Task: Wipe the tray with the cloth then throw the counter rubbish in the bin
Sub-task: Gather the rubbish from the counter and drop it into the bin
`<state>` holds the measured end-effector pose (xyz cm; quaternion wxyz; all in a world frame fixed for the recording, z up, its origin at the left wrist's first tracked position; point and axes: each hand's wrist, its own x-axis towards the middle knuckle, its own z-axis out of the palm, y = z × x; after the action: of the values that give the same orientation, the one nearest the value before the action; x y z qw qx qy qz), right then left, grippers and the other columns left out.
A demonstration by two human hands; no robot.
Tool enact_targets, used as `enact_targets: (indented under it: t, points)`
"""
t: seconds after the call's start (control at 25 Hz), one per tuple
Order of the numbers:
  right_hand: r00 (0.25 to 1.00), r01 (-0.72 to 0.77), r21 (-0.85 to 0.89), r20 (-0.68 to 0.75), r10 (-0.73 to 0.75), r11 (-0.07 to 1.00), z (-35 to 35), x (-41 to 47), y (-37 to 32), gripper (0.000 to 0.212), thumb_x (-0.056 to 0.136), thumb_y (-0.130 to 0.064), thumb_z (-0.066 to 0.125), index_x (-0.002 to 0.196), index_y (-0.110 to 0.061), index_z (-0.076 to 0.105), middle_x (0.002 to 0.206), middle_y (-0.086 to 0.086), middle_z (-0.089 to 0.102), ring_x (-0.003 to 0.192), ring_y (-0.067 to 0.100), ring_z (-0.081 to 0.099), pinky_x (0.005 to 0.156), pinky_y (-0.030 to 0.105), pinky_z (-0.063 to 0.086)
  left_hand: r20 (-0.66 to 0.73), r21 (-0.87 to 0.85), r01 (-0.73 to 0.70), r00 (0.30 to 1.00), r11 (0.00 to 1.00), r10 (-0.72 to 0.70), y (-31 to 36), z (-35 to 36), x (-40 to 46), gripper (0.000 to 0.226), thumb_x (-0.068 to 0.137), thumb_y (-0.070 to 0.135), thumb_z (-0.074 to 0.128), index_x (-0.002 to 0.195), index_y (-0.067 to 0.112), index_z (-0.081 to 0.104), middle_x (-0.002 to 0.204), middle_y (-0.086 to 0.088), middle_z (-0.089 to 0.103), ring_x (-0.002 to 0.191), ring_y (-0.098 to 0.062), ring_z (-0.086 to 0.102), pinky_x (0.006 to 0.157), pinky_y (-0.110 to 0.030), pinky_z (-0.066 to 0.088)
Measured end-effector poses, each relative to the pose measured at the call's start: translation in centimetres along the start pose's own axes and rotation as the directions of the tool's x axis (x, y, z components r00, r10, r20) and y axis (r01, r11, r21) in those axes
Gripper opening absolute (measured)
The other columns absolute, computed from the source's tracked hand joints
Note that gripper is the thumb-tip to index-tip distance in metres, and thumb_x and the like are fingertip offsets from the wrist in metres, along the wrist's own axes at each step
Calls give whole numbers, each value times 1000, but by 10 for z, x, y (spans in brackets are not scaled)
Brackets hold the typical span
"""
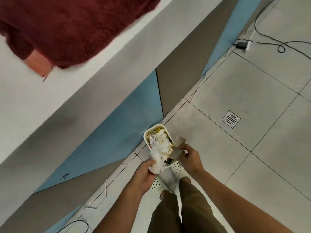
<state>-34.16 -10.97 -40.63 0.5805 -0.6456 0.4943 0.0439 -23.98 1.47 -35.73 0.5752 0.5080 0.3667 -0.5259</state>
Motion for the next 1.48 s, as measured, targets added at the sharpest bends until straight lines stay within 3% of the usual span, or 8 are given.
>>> enact_targets:
  t: [0.24, 0.44, 0.6, 0.8, 0.96, 1.12, 1.36, 1.48]
  points:
    - [982, -132, -127, 116, 146, 983, 30, 40, 65, 32, 91, -15, 48, 120, -27, 56, 105, -3, 63, 83, 14, 59, 71, 19, 46, -105, 97, 8, 994, 995, 2, -19, -19, 88, 34, 90, -7, 41, 122, 2, 51, 97, -11, 60, 83, -19, 57, 69, -28, 46]
    - [952, 191, -553, 307, -15, 811, 54, 79, 95, 61, 91, -16, 47, 146, -24, 23, 154, -3, 24, 134, 22, 35, 106, 34, 38, -146, 423, -102, 973, 900, 179, -6, -25, 172, 40, 86, -1, 49, 121, 18, 55, 118, -7, 61, 100, -23, 59, 86, -35, 50]
    - [888, 412, -775, 459, -21, 479, 87, 110, 130, 76, 94, -25, 45, 149, -15, -6, 157, 0, -14, 146, 24, -3, 117, 43, 18, -137, 783, -166, 894, 600, 426, 5, -12, 226, 46, 84, 5, 55, 125, 25, 53, 117, -5, 56, 100, -23, 56, 84, -30, 48]
    - [842, 490, -803, 537, 54, 340, 119, 146, 177, 75, 97, -31, 40, 148, -16, -12, 150, -1, -34, 144, 24, -16, 117, 48, 5, 96, 950, -272, 719, 151, 688, -1, -18, 288, 37, 87, 0, 53, 121, 14, 46, 135, -10, 37, 110, -29, 53, 89, -26, 44]
    - [819, 445, -821, 534, 208, 357, 138, 180, 196, 76, 95, -50, 32, 148, -18, -13, 153, -3, -28, 145, 23, -9, 117, 49, 7, 211, 960, -102, 876, -260, 434, -8, -30, 331, 50, 94, 8, 44, 142, 18, 34, 152, -3, 24, 131, -23, 40, 105, -33, 38]
    - [843, 301, -839, 457, 284, 454, 152, 217, 195, 82, 92, -60, 27, 147, -17, -15, 155, -2, -22, 145, 25, -10, 118, 45, 7, 79, 830, 41, 979, -557, 190, 3, -31, 369, 69, 95, 8, 38, 150, 17, -2, 159, -1, 2, 146, -22, 5, 117, -36, 19]
    - [889, 221, -807, 398, 228, 548, 151, 200, 181, 77, 94, -49, 34, 149, -18, -10, 156, -2, -20, 145, 25, -9, 118, 49, 9, 142, 896, 26, 929, -443, 342, 3, -26, 334, 72, 91, 7, 46, 150, 22, 5, 158, 1, -5, 145, -23, 14, 110, -36, 31]
    - [897, 219, -777, 399, 192, 591, 139, 158, 174, 64, 94, -35, 40, 148, -15, 12, 158, 3, -9, 146, 26, -3, 117, 52, 13, 216, 915, -35, 884, -402, 415, 1, -32, 280, 61, 92, 18, 50, 146, 26, 23, 156, 5, -6, 141, -23, 24, 106, -36, 38]
